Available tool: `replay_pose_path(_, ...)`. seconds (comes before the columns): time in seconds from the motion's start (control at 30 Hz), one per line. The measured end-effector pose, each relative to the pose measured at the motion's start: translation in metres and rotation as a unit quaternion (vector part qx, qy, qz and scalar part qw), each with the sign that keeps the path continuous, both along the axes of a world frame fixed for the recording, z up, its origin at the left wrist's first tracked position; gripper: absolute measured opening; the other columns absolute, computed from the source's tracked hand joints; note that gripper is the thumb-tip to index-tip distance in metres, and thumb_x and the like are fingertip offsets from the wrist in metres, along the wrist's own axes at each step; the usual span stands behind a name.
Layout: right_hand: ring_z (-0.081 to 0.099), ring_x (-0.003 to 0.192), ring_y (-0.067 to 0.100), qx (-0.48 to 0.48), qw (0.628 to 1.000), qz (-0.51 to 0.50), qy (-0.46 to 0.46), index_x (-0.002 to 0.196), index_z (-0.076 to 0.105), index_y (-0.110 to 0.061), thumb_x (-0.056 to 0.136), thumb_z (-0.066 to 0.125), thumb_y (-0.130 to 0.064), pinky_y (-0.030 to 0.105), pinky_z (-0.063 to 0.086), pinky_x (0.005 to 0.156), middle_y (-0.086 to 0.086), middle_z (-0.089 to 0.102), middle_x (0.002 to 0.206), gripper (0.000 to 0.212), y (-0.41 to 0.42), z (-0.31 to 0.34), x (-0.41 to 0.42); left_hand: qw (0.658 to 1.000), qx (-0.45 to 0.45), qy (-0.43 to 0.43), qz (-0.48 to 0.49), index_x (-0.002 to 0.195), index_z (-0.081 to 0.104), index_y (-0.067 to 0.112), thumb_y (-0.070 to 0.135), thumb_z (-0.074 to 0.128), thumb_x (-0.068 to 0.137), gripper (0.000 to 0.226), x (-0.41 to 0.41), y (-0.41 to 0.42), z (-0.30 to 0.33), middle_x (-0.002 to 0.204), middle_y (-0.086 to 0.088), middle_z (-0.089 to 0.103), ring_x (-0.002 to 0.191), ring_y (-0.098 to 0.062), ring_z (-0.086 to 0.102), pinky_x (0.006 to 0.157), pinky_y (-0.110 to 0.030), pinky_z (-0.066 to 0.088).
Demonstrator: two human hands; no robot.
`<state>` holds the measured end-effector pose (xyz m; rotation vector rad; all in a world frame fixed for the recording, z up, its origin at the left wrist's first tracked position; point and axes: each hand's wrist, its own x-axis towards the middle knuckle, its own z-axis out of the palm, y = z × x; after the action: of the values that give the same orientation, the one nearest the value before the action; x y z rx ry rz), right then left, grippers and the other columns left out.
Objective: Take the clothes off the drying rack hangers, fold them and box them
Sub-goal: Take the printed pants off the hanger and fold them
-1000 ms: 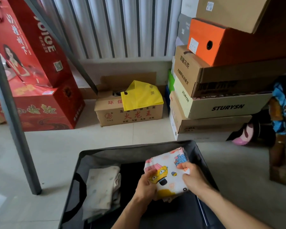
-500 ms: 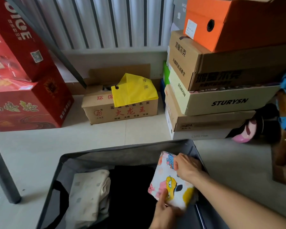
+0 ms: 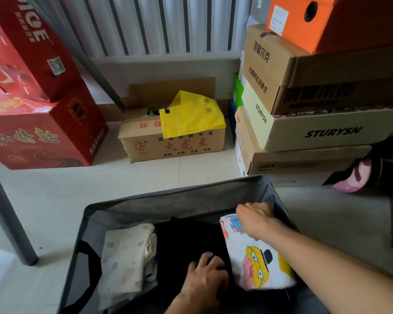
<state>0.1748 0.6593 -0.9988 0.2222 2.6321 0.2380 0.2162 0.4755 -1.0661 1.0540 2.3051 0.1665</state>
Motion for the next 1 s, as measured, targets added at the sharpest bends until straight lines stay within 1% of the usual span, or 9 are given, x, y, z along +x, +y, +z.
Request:
replay_pose_path(0.13, 0.059, 0.118, 0.027, 0.001, 1.0, 0.008, -0.007, 0.125, 0.051, -0.013, 0.082, 0.067, -0.003, 0.033, 0.044, 0.084, 0.008, 0.06, 0.127, 0.047, -0.005, -0.002, -0.004, 0.986, -0.125, 0.045, -0.096, 0.142, 0.041, 0.033, 0.019, 0.048, 0.098, 0.047, 0.005, -0.003, -0.024, 0.161, 0.007, -0.018, 0.145, -0.038, -0.022, 0.114, -0.067, 0.006)
replay_pose_path(0.3, 0.062, 0.112, 0.025, -0.045, 0.999, -0.021, 0.013, 0.116, 0.059, -0.019, 0.088, 0.058, -0.009, 0.032, 0.043, 0.08, 0.004, 0.064, 0.121, 0.03, 0.001, -0.01, -0.01, 0.983, 0.027, 0.104, 0.15, 0.123, 0.06, 0.028, 0.028, 0.091, 0.044, 0.084, 0.002, 0.007, -0.041, 0.139, -0.009, 0.044, 0.101, -0.026, 0.069, 0.058, -0.042, 0.059)
replay_pose_path(0.4, 0.06, 0.116, 0.026, -0.067, 0.996, -0.056, 0.03, 0.116, 0.06, -0.02, 0.09, 0.053, -0.013, 0.031, 0.046, 0.087, 0.004, 0.063, 0.124, 0.028, 0.01, -0.016, -0.019, 0.926, 0.201, 0.089, 0.306, 0.155, 0.013, 0.023, 0.0, 0.059, 0.082, 0.089, -0.007, 0.011, -0.04, 0.161, -0.005, 0.016, 0.141, -0.02, 0.035, 0.105, -0.028, 0.041)
replay_pose_path(0.53, 0.06, 0.117, 0.024, -0.054, 0.995, -0.073, 0.032, 0.118, 0.057, -0.022, 0.087, 0.059, -0.01, 0.032, 0.047, 0.087, 0.003, 0.061, 0.126, 0.034, 0.01, -0.03, -0.031, 0.83, 0.311, -0.001, 0.462, 0.134, 0.042, 0.006, 0.003, 0.069, 0.082, 0.059, -0.013, 0.01, -0.034, 0.125, -0.004, 0.04, 0.121, -0.021, 0.049, 0.106, -0.022, 0.036)
replay_pose_path(0.63, 0.062, 0.112, 0.027, -0.08, 0.991, -0.099, 0.046, 0.11, 0.061, -0.023, 0.088, 0.052, -0.008, 0.033, 0.049, 0.088, 0.004, 0.064, 0.121, 0.028, 0.009, -0.036, -0.037, 0.876, 0.302, -0.111, 0.359, 0.137, 0.038, 0.017, 0.054, 0.082, 0.065, 0.092, -0.003, 0.002, -0.033, 0.132, 0.01, 0.03, 0.126, -0.003, 0.034, 0.106, -0.007, 0.024)
replay_pose_path(0.73, 0.062, 0.107, 0.029, -0.12, 0.987, -0.084, 0.068, 0.068, 0.049, -0.023, 0.088, 0.05, -0.012, 0.032, 0.042, 0.093, 0.002, 0.066, 0.104, 0.023, 0.016, -0.044, -0.038, 0.94, 0.219, -0.034, 0.26, 0.145, 0.038, 0.018, 0.089, 0.042, 0.062, 0.109, 0.002, -0.005, -0.042, 0.15, 0.008, 0.036, 0.142, -0.004, 0.008, 0.115, -0.018, 0.012)
replay_pose_path(0.8, 0.056, 0.114, 0.023, -0.123, 0.99, -0.036, 0.065, 0.062, 0.04, -0.026, 0.088, 0.051, -0.011, 0.03, 0.032, 0.096, -0.003, 0.059, 0.098, 0.032, 0.019, -0.047, -0.033, 0.974, 0.092, 0.052, 0.198, 0.15, 0.031, 0.026, 0.087, 0.046, 0.055, 0.114, -0.001, -0.007, -0.053, 0.132, 0.003, 0.062, 0.134, -0.021, 0.037, 0.111, -0.037, 0.034)
replay_pose_path(0.9, 0.035, 0.133, 0.019, -0.073, 0.994, 0.03, 0.073, 0.099, 0.059, -0.031, 0.088, 0.049, -0.008, 0.034, 0.023, 0.108, -0.002, 0.046, 0.132, 0.027, 0.016, -0.046, -0.022, 0.966, 0.071, 0.12, 0.218, 0.154, -0.002, 0.029, 0.084, 0.064, 0.013, 0.165, -0.006, -0.004, -0.064, 0.117, 0.004, 0.071, 0.11, -0.033, 0.06, 0.064, -0.041, 0.059)
replay_pose_path(1.0, 0.007, 0.147, 0.028, -0.016, 0.997, 0.017, 0.072, 0.146, 0.033, -0.019, 0.091, 0.047, -0.014, 0.052, 0.008, 0.117, 0.008, 0.009, 0.16, 0.057, 0.0, -0.044, -0.005, 0.979, 0.03, 0.077, 0.185, 0.154, -0.005, 0.03, 0.084, 0.061, 0.005, 0.172, 0.001, -0.012, -0.064, 0.12, -0.002, 0.069, 0.108, -0.035, 0.064, 0.058, -0.042, 0.058)
